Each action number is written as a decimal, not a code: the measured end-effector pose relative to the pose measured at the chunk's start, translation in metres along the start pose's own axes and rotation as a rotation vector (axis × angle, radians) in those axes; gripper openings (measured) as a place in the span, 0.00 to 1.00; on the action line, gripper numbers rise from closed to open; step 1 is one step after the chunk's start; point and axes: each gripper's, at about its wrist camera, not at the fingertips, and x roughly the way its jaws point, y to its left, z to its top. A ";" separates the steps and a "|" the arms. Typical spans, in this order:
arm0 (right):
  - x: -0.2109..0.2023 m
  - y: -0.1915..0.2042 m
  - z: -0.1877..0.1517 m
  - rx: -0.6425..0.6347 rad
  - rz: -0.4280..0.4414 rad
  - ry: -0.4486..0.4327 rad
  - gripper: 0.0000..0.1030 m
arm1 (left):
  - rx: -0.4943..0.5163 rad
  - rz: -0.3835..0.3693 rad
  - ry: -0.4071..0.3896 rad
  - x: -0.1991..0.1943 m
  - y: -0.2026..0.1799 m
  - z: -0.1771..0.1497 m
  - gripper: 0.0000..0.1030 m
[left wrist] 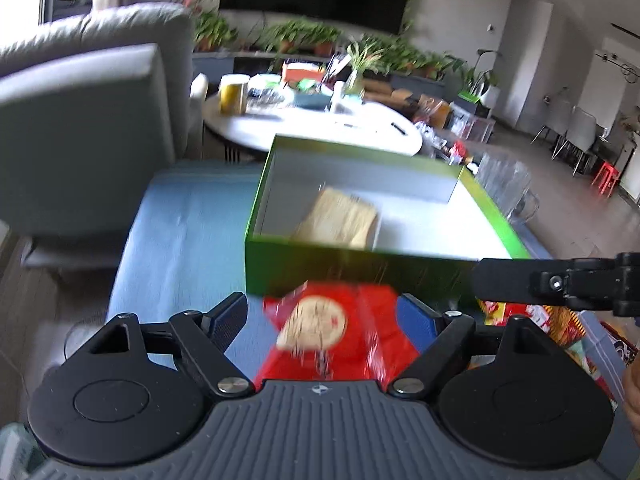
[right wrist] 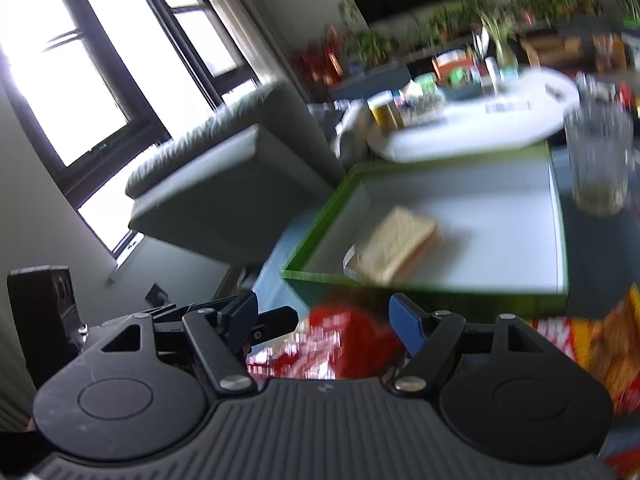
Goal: Organize snacks
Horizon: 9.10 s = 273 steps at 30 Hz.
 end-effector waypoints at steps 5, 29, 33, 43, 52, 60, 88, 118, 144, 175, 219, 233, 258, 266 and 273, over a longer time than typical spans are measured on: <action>0.021 -0.002 -0.005 0.058 -0.015 0.092 0.96 | -0.017 0.009 0.029 0.012 0.004 -0.005 0.78; 0.085 0.016 -0.015 0.049 -0.111 0.242 0.83 | -0.036 -0.192 0.044 0.028 0.014 -0.039 0.75; 0.080 0.018 -0.018 0.050 -0.055 0.242 0.69 | 0.000 -0.170 0.028 0.012 0.003 -0.044 0.74; 0.014 0.053 -0.013 -0.064 0.034 0.062 0.68 | 0.090 -0.145 -0.132 -0.055 -0.028 -0.034 0.73; -0.020 0.049 0.008 -0.057 0.048 -0.055 0.68 | 0.168 -0.167 -0.188 -0.064 -0.061 -0.002 0.73; -0.033 0.026 0.036 -0.021 0.023 -0.144 0.68 | 0.271 -0.174 -0.206 -0.041 -0.095 0.032 0.73; 0.041 -0.068 0.075 0.115 -0.076 -0.078 0.68 | 0.299 -0.178 -0.055 0.081 -0.104 0.058 0.74; -0.047 -0.050 -0.006 -0.021 -0.142 -0.028 0.70 | 0.174 -0.237 -0.033 -0.015 -0.076 -0.024 0.75; -0.071 -0.051 -0.079 0.048 -0.241 -0.025 0.70 | 0.234 -0.269 0.100 -0.012 -0.119 -0.096 0.75; -0.106 -0.024 -0.101 -0.181 -0.065 0.131 0.75 | 0.067 -0.234 0.036 -0.050 -0.061 -0.092 0.75; -0.077 -0.067 -0.110 0.121 -0.217 0.082 0.77 | 0.134 -0.405 0.137 -0.004 -0.084 -0.107 0.81; -0.069 -0.049 -0.108 0.087 -0.150 0.113 0.76 | 0.266 -0.358 0.076 -0.026 -0.110 -0.112 0.55; -0.015 0.008 0.032 -0.136 0.016 -0.097 0.76 | 0.316 -0.138 -0.172 -0.026 -0.056 0.049 0.58; 0.026 -0.001 0.053 -0.150 -0.008 -0.084 0.76 | 0.299 -0.129 -0.132 0.027 -0.036 0.072 0.59; 0.064 -0.011 0.060 -0.149 -0.028 -0.056 0.76 | 0.255 -0.122 -0.086 0.065 -0.016 0.076 0.59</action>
